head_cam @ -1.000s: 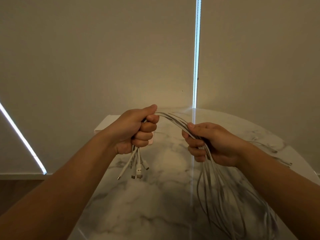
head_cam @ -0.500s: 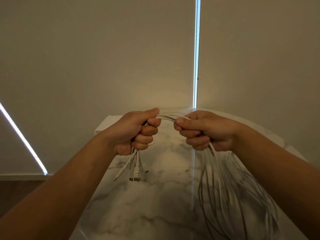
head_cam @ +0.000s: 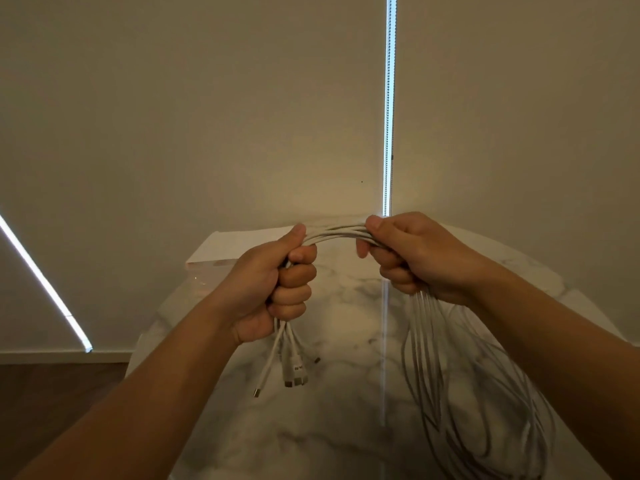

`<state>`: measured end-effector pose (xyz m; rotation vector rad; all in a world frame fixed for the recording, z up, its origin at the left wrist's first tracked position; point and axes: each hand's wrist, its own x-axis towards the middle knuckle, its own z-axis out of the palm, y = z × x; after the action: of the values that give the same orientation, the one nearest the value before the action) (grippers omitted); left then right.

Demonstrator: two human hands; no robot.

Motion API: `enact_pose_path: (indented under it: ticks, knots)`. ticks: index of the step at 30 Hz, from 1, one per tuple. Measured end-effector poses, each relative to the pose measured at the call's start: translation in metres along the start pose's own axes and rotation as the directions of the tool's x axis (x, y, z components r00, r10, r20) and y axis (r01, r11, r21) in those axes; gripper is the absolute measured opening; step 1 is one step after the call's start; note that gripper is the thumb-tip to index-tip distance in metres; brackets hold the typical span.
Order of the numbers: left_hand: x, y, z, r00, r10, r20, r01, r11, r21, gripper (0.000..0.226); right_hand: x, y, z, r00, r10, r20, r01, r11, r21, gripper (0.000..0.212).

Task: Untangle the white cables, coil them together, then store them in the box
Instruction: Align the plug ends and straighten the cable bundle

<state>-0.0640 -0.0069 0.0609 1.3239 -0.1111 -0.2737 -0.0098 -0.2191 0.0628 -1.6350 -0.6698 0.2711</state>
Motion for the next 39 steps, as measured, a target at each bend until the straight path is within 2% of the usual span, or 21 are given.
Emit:
enact_pose_path:
  ticks: [3,5,7,10,12,15,18,20,23,25,28,30,32,36,39]
  knots:
    - [0.0,-0.001,0.002,0.997,0.045,-0.057,-0.046,0.999,-0.02,0.04,-0.002,0.007,0.007,0.99,-0.119,-0.079,0.093,0.957,-0.276,0.033]
    - [0.002,-0.003,0.002,0.994,0.063,-0.091,-0.067,0.997,-0.039,0.042,-0.005,0.015,0.012,0.981,-0.14,-0.132,0.088,0.936,-0.342,0.026]
    - [0.003,-0.005,0.002,0.992,0.072,-0.107,-0.077,0.996,-0.046,0.042,-0.009,0.021,0.015,0.983,-0.085,-0.163,0.049,0.975,-0.218,0.028]
    - [0.001,-0.006,0.0,0.995,0.069,-0.069,-0.073,0.996,-0.056,0.04,-0.014,0.017,0.014,0.991,0.059,-0.116,-0.058,0.998,0.017,0.044]
    - [-0.001,-0.008,-0.001,0.999,0.055,0.001,-0.054,0.997,-0.053,0.042,-0.012,0.009,0.01,0.989,0.083,-0.118,-0.069,0.99,0.12,0.048]
    - [-0.003,-0.015,0.0,0.985,0.037,0.17,-0.026,0.998,-0.062,0.047,-0.004,-0.001,0.006,0.982,0.016,-0.187,0.006,0.993,0.116,0.048]
    - [-0.002,-0.025,0.002,0.947,0.065,0.314,-0.024,0.991,-0.134,0.043,0.003,-0.008,0.007,0.971,-0.025,-0.239,0.057,0.991,0.125,0.049]
    - [-0.001,-0.025,-0.001,0.904,0.11,0.413,-0.055,0.988,-0.143,0.04,0.005,-0.013,0.007,0.981,-0.044,-0.186,0.073,0.986,0.151,0.048]
    - [-0.003,-0.011,-0.011,0.856,0.109,0.505,-0.161,0.985,0.06,0.036,0.005,-0.02,0.003,0.998,-0.061,-0.03,0.064,0.991,0.118,0.046]
    - [-0.001,-0.002,-0.016,0.842,0.086,0.532,-0.181,0.975,0.129,0.036,0.006,-0.026,-0.002,0.997,-0.063,0.033,0.06,0.995,0.075,0.045]
    - [0.0,0.003,-0.014,0.787,0.06,0.614,-0.054,0.998,-0.027,0.036,0.008,-0.031,-0.005,0.995,-0.068,0.071,0.067,0.998,0.016,0.045]
    - [0.001,0.004,-0.011,0.762,0.047,0.646,0.047,0.991,-0.127,0.027,0.01,-0.033,-0.006,0.996,-0.066,0.068,0.066,0.998,-0.005,0.046]
    - [0.002,0.002,-0.007,0.77,0.042,0.637,0.097,0.979,-0.182,0.022,0.011,-0.033,-0.007,0.996,-0.066,0.06,0.067,0.998,-0.015,0.047]
    - [0.002,-0.01,0.003,0.883,0.035,0.469,0.058,0.981,-0.183,0.047,0.013,-0.032,-0.01,0.996,-0.061,0.068,0.063,0.998,-0.029,0.048]
    - [-0.001,-0.022,0.009,0.896,0.041,0.442,0.052,0.98,-0.194,0.047,0.012,-0.032,-0.011,0.994,-0.069,0.087,0.068,0.998,0.008,0.047]
